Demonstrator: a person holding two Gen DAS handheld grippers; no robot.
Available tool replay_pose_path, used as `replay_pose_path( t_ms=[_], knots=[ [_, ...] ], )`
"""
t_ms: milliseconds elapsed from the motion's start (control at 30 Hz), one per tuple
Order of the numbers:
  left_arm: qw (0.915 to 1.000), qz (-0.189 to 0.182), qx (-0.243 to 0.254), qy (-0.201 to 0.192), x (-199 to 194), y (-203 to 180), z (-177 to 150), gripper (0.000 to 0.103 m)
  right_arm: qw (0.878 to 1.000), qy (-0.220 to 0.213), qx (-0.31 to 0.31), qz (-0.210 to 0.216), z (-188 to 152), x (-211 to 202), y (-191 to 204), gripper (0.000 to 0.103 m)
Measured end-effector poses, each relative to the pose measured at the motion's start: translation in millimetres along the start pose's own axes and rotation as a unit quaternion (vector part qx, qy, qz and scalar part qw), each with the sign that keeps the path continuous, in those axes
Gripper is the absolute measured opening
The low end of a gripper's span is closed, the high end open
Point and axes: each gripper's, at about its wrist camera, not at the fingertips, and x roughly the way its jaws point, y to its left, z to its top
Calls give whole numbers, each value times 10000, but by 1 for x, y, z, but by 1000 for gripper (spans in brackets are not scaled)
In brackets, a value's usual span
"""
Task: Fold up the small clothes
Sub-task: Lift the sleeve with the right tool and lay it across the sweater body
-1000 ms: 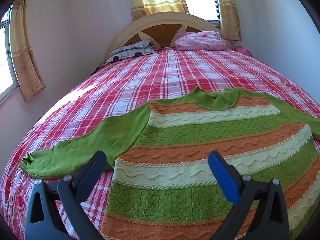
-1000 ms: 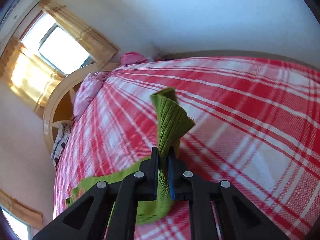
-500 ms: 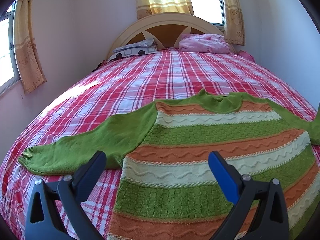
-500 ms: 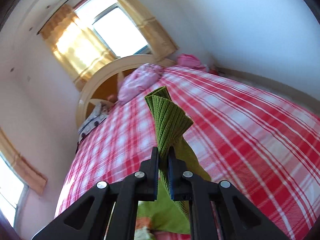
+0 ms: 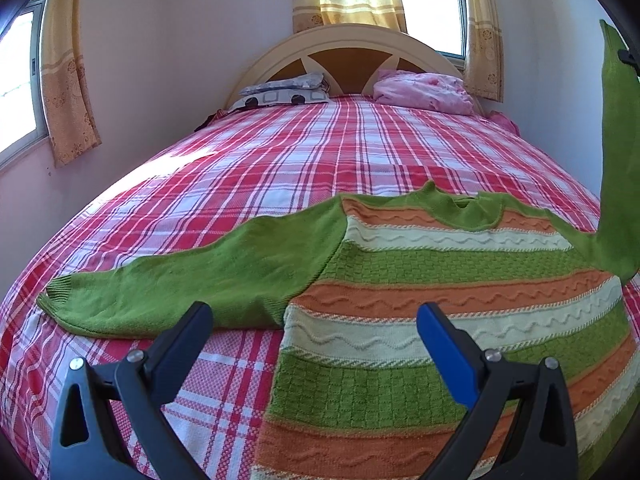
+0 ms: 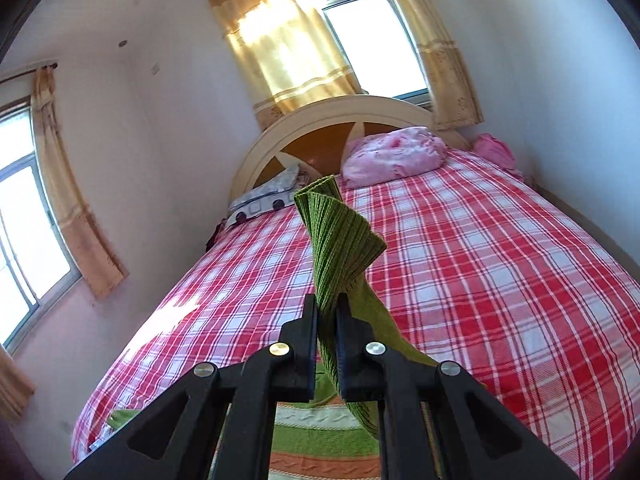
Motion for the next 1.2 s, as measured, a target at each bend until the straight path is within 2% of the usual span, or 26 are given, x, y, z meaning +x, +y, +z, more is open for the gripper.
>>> replay_pose_path(
  t_ms=[133,267,333,500,633,733,767,800,833,867,933,1100,1167,1200],
  knots=[
    [9999,43,-95,16,1,12,-2,103,9990,154,-326,274,-11,22,41,8],
    [9997,110,-218,42,2,26,-4,103,9957,414,-640,522,-43,51,85,7],
    [9995,166,-259,59,2,31,-5,103,9930,650,-748,640,-69,72,101,7],
    [9990,299,-317,92,1,42,-9,103,9825,1382,-975,774,-158,131,128,7],
    [9986,426,-280,129,0,48,-13,103,9715,1943,-1094,803,-221,171,136,7],
    [9982,513,-261,137,0,50,-13,103,9608,2374,-1118,890,-252,185,135,10],
    [9982,508,-265,152,0,51,-13,103,9579,2495,-1079,924,-259,186,134,13],
    [9982,505,-272,167,0,52,-13,103,9539,2612,-1108,981,-263,185,133,31],
    [9983,486,-263,184,1,52,-12,103,9513,2658,-1178,1026,-264,181,133,44],
    [9985,436,-239,230,3,52,-12,103,9500,2648,-1263,1067,-262,171,130,67],
    [9989,294,-218,297,6,51,-9,103,9548,2430,-1351,1055,-253,150,121,68],
    [9991,-189,-177,350,12,33,-1,103,9648,2061,-1545,538,-237,106,83,68],
    [9982,-448,-93,389,17,21,2,93,9672,2003,-1513,391,-237,93,68,68],
    [9974,-535,-34,481,22,15,4,92,9678,1992,-1506,321,-238,89,61,68]
  ],
)
